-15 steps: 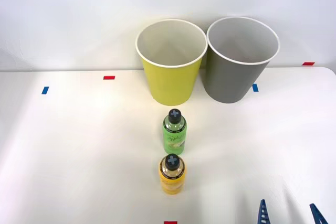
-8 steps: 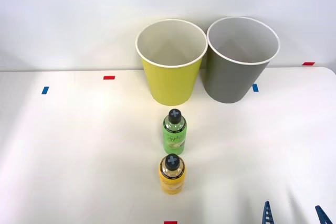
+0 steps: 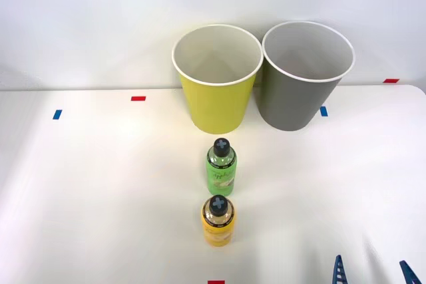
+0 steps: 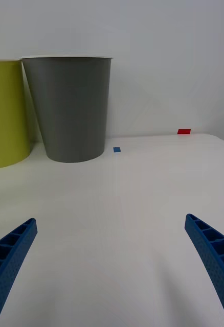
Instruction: Put cans in the gray bin, plastic bottles in the light green bin
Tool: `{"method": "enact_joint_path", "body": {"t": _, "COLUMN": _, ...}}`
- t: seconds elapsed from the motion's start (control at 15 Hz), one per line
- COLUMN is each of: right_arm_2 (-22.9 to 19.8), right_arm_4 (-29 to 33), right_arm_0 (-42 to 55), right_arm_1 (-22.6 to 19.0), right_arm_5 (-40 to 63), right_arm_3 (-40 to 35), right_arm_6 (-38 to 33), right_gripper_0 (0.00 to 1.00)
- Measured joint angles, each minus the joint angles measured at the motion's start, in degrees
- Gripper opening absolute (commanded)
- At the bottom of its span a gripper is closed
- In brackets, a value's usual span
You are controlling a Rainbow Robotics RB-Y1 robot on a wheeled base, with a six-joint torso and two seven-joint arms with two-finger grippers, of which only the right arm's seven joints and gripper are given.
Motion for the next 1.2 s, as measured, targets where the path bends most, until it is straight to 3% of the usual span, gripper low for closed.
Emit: {"method": "enact_joint_path", "body": {"t": 1.2, "right_arm_2": 0.00, "right_arm_4": 0.01, "right_arm_0": 0.00, "right_arm_1": 0.00, "right_arm_5": 0.00, "right_arm_3": 0.00, "right_arm_6": 0.00, "right_gripper_0": 1.00}}
